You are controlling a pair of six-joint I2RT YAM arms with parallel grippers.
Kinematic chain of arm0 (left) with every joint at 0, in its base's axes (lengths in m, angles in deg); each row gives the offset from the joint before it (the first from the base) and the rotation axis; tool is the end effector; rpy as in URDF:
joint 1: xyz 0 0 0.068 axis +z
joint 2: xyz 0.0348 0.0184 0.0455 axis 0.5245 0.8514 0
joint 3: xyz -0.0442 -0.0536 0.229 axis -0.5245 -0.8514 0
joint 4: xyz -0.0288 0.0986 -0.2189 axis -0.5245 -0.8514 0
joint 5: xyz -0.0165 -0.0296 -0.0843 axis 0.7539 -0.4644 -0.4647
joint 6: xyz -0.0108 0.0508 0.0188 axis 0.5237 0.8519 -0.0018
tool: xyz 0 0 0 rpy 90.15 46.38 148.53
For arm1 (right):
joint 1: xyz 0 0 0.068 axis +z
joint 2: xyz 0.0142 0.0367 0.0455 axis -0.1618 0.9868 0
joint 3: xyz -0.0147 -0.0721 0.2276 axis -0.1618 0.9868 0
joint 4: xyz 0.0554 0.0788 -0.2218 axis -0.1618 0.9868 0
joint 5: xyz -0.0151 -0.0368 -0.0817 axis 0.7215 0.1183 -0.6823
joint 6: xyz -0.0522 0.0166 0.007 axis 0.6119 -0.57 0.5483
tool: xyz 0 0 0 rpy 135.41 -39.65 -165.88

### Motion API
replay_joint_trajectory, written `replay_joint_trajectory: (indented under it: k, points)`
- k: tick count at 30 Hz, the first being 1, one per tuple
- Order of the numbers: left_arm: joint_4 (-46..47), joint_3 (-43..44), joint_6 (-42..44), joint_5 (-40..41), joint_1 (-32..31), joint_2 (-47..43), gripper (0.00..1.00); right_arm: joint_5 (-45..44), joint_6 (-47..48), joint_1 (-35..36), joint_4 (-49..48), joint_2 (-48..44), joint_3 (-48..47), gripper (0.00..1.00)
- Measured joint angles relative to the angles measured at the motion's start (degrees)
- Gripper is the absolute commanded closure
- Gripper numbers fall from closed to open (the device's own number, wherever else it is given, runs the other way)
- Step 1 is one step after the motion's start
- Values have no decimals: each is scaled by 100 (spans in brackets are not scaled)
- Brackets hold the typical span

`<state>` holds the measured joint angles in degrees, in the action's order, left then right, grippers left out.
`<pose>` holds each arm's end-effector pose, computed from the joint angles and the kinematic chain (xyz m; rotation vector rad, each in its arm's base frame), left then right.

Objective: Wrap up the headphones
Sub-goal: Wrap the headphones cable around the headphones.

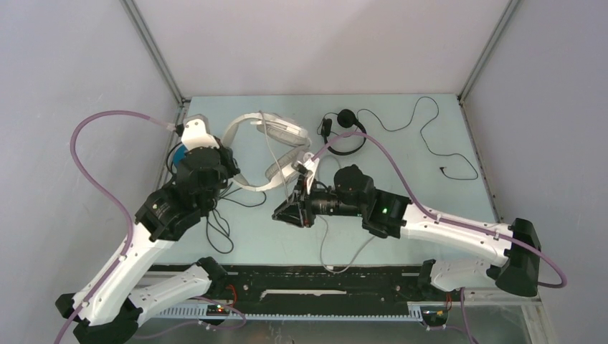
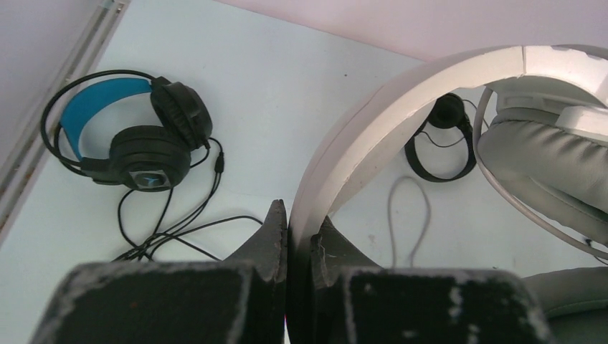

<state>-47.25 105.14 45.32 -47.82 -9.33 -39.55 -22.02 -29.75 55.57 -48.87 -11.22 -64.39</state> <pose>0.1307 -0.0799 0.3833 -0.2835 1.8111 -0.1467 0.1117 0.2677 0.3256 -0.9232 1.7072 1.3985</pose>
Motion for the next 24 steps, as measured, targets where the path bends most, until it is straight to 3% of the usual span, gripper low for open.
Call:
replay_joint_trajectory:
  k: [11, 24]
  points:
    - [70, 7, -129, -671, 33, -13, 100, -787, 1475, 393, -1093, -227, 1644, 64]
    - [-52, 345, -229, -1276, 46, 28, 100, -822, 2590, 304, -2677, -245, 2815, 65]
